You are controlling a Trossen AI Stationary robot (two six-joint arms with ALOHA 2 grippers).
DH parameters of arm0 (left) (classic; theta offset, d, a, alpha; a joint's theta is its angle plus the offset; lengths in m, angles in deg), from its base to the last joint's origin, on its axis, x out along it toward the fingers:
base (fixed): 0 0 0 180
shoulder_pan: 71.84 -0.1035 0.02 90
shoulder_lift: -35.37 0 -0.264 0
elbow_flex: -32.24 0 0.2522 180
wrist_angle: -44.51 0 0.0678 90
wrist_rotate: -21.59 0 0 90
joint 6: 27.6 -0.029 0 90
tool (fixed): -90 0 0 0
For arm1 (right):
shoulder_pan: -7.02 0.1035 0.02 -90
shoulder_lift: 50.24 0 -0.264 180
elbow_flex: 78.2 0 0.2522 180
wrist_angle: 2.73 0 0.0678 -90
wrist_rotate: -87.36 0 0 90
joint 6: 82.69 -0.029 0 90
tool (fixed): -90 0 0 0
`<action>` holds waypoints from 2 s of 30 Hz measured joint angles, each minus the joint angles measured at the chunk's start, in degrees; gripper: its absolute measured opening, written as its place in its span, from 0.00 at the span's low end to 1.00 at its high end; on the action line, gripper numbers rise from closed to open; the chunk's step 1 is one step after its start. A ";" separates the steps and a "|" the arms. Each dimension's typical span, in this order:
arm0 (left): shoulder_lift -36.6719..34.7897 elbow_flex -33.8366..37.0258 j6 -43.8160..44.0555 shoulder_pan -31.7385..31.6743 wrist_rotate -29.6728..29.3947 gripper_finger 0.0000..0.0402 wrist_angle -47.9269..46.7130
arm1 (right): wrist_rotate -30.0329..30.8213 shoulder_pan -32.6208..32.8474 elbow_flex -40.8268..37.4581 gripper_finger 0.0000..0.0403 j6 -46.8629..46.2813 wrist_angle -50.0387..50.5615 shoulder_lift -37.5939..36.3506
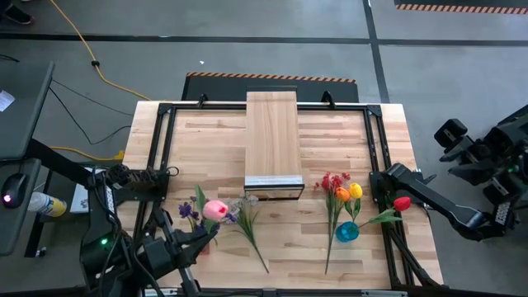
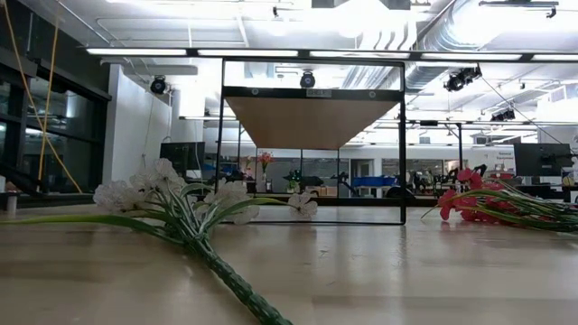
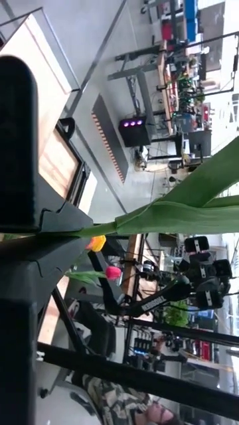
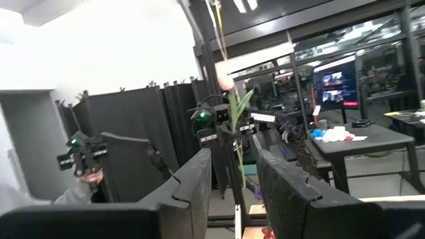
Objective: Pick and place flowers into a vace then onto a shelf
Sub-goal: Put the pink tulip into the red vase
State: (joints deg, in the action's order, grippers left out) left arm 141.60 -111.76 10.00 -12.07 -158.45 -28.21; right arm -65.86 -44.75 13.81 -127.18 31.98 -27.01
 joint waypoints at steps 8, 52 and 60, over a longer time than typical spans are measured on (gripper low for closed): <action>-1.24 0.04 0.11 1.16 0.08 0.08 -3.27 | 2.89 0.00 0.01 0.28 0.00 0.02 0.00; -11.16 1.96 14.54 20.74 0.07 0.08 -31.06 | 16.39 0.02 0.01 0.28 3.18 0.70 0.00; -16.77 5.87 12.07 17.93 -0.13 0.08 -31.10 | 16.42 0.01 0.01 0.28 4.94 0.70 0.00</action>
State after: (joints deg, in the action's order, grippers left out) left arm 124.83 -105.88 22.07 5.85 -158.58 -59.31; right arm -49.44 -44.73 13.82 -122.24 32.68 -27.01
